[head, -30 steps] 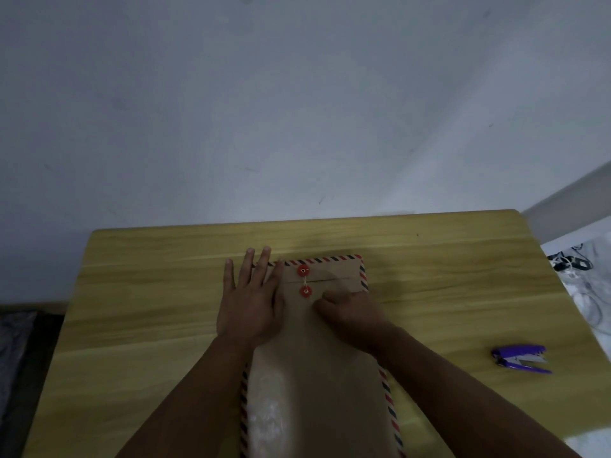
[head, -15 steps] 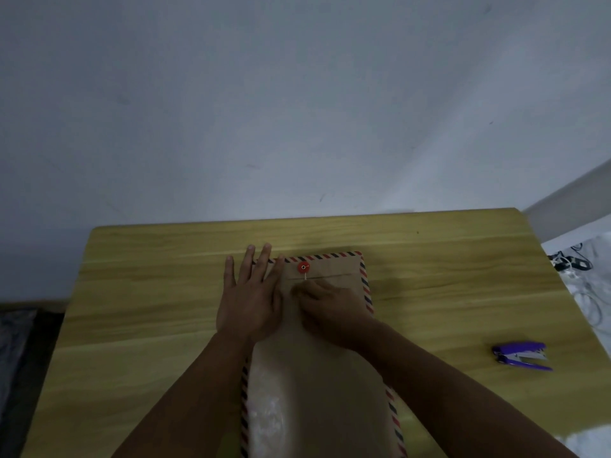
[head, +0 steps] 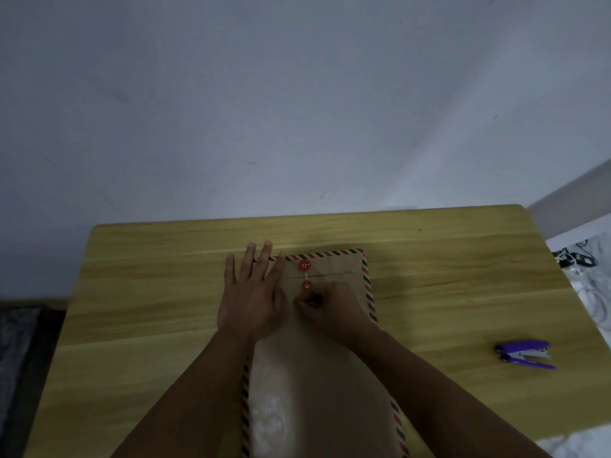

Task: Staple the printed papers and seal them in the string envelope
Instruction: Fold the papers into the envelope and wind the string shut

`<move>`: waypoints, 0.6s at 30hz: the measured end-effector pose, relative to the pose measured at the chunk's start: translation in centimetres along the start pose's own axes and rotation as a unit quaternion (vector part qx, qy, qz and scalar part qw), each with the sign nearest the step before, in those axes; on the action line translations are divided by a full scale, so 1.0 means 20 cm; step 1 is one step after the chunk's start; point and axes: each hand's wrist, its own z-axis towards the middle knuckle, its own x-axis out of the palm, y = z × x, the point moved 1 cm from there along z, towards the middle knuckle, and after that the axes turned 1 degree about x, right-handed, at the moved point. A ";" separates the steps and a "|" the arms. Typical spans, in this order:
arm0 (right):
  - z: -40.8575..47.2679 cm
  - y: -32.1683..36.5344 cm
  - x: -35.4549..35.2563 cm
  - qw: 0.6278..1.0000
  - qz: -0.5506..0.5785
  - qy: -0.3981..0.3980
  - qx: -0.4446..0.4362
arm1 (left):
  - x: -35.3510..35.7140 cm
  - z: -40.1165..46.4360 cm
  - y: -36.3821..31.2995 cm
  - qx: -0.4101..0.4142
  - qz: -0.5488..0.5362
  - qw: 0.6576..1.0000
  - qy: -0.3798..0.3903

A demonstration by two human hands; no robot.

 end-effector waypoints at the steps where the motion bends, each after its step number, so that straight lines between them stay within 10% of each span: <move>1: 0.01 0.02 0.02 1.000 -0.002 0.001 -0.006 | 0.00 0.00 0.00 0.001 -0.002 1.000 -0.001; 18: -0.09 -0.14 -0.17 0.977 -0.169 -0.061 -0.116 | -0.04 -0.01 0.00 0.009 -0.029 0.999 -0.018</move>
